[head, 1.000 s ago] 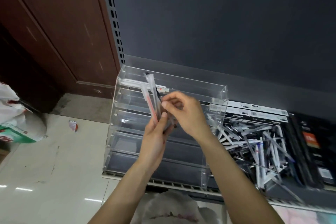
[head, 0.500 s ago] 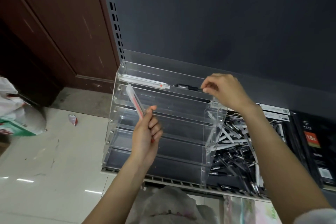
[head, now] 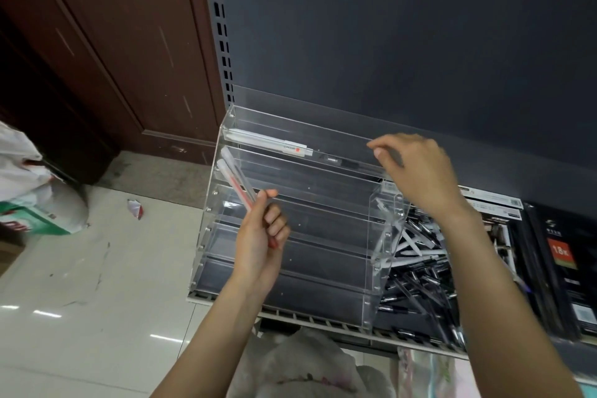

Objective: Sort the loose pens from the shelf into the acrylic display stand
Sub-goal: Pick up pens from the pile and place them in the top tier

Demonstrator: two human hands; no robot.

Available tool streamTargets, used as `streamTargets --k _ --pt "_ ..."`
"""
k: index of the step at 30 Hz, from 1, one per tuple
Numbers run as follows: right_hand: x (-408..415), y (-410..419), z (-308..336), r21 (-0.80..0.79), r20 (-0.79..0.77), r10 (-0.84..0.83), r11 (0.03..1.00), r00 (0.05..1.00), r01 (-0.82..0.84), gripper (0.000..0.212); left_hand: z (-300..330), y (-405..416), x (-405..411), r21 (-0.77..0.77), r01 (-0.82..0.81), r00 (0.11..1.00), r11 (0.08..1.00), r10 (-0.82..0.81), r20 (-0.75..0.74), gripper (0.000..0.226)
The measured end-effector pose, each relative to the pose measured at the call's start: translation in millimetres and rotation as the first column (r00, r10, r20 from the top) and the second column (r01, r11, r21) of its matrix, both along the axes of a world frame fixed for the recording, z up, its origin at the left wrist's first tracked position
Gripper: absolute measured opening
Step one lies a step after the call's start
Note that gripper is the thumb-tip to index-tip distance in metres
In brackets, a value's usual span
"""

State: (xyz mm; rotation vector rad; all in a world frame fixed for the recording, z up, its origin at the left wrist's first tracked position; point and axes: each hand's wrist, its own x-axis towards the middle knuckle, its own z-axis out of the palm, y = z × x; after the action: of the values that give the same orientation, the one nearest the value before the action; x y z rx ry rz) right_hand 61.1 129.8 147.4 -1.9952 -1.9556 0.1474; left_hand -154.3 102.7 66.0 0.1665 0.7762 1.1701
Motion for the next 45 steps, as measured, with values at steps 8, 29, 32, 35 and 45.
streamTargets --k 8,29,32,35,45 --pt "-111.9 -9.4 -16.6 -0.185 -0.439 0.191 0.937 0.878 -0.297 0.023 7.2 -14.7 11.7 0.083 0.076 0.968 0.994 -0.053 -0.245 0.025" --pt "-124.6 50.3 -67.8 -0.214 -0.205 0.266 0.927 0.942 -0.308 0.022 -5.2 -25.8 -35.7 0.1 -0.122 0.812 0.988 0.157 -0.563 0.053" --pt "-126.0 51.9 -71.0 -0.256 -0.295 0.245 0.911 0.923 -0.324 0.026 -9.0 -25.8 -35.8 0.098 -0.16 0.831 0.982 0.188 -0.524 0.048" --pt "-128.7 46.7 -71.1 -0.281 -0.257 0.27 0.898 0.928 -0.339 0.035 -12.5 -24.0 -34.6 0.122 -0.159 0.806 0.98 0.2 -0.557 0.041" --pt "-125.4 -17.6 -36.0 -0.049 -0.505 0.314 0.92 0.804 -0.39 0.015 -6.6 -10.8 -29.0 0.2 -0.065 0.847 0.978 0.159 -0.507 0.033"
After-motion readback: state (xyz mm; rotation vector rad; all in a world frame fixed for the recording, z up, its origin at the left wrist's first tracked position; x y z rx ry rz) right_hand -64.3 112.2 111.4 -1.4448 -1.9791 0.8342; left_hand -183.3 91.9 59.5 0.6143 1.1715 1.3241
